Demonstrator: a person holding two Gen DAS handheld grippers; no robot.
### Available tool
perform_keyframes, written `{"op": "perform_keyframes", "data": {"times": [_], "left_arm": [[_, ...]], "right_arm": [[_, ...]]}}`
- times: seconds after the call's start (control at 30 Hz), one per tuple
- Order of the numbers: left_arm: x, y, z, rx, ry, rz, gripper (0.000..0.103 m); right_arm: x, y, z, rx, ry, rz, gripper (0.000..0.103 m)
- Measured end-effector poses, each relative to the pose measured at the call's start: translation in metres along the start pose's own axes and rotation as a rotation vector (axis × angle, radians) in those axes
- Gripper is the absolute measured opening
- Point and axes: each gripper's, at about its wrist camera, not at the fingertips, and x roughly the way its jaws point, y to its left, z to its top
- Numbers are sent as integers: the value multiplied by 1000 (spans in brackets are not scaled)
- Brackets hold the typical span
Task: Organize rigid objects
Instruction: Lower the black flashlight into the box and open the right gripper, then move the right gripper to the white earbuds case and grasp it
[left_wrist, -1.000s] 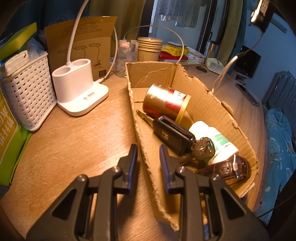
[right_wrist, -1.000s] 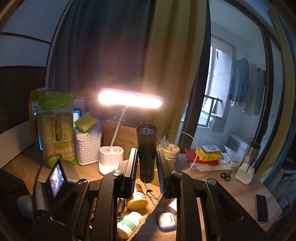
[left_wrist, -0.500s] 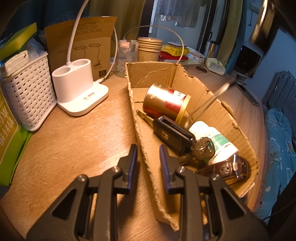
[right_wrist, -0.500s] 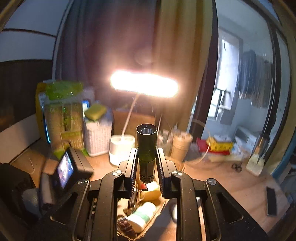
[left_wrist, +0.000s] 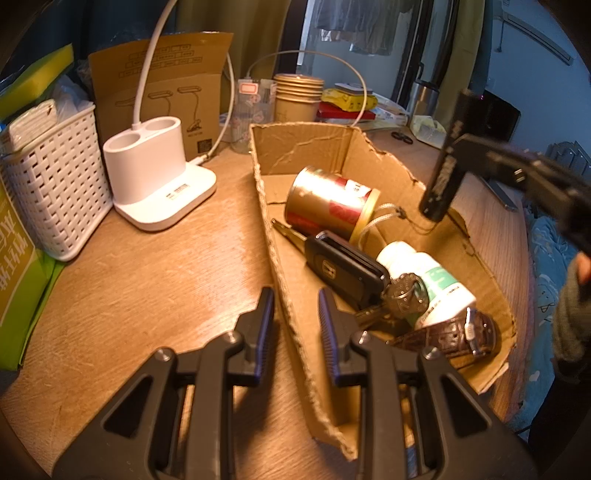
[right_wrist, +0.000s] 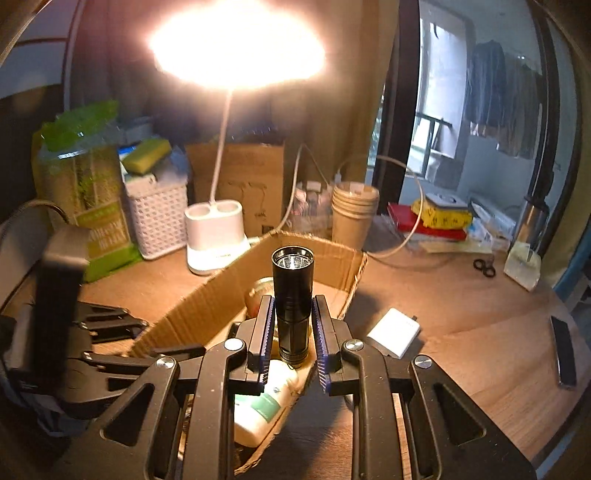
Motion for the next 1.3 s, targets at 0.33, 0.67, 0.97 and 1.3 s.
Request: {"op": "perform_keyframes", "data": {"times": [0.33,0.67,0.97,1.3], "left_arm": [[0,0,0,1,1,-2,26],[1,0,1,4,0,-2,26],[0,-1,0,5,0,-2,26],[1,-1,0,6,-1,-2,26]], "right_arm": [[31,0,-11,-19,97,-39,22],[52,3,-13,-69,134,-79,22],[57,-2,-9,-68,126,-98,23],[56,-4,-9,-57,120,-93,25]]}}
